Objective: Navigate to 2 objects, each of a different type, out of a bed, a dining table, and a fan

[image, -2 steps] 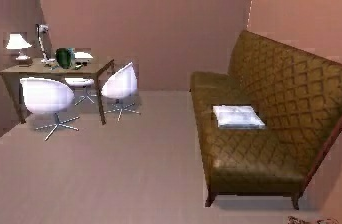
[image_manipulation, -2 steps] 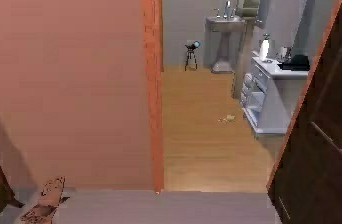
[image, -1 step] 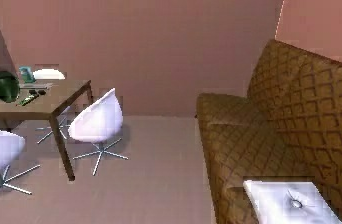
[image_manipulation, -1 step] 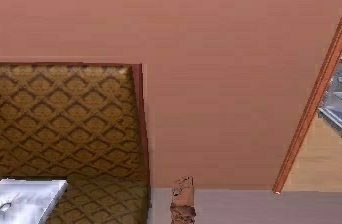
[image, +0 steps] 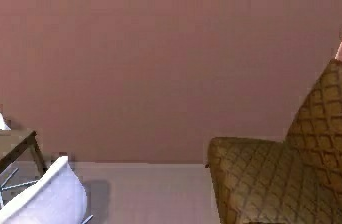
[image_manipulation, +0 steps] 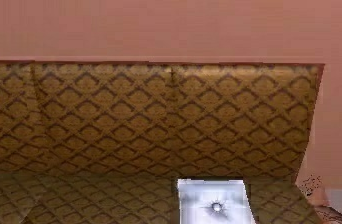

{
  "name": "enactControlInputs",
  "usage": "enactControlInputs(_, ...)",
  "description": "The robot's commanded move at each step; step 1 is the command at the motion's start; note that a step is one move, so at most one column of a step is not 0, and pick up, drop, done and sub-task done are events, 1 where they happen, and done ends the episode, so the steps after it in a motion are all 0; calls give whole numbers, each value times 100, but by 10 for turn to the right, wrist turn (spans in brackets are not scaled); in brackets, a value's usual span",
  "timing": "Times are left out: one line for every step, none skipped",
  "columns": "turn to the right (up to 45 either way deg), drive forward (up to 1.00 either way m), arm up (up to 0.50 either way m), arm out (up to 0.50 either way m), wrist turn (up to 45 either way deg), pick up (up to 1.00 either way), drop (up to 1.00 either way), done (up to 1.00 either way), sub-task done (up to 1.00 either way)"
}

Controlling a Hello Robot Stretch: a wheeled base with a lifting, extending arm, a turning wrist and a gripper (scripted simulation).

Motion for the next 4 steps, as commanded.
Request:
enactControlInputs(-270, 0, 0, 0, 0, 0, 0, 0, 0)
enactControlInputs(0, 5, 0, 0, 0, 0, 0, 0, 0)
enactControlInputs(-360, 0, 0, 0, 0, 0, 0, 0, 0)
enactControlInputs(0, 0, 0, 0, 0, 0, 0, 100, 0)
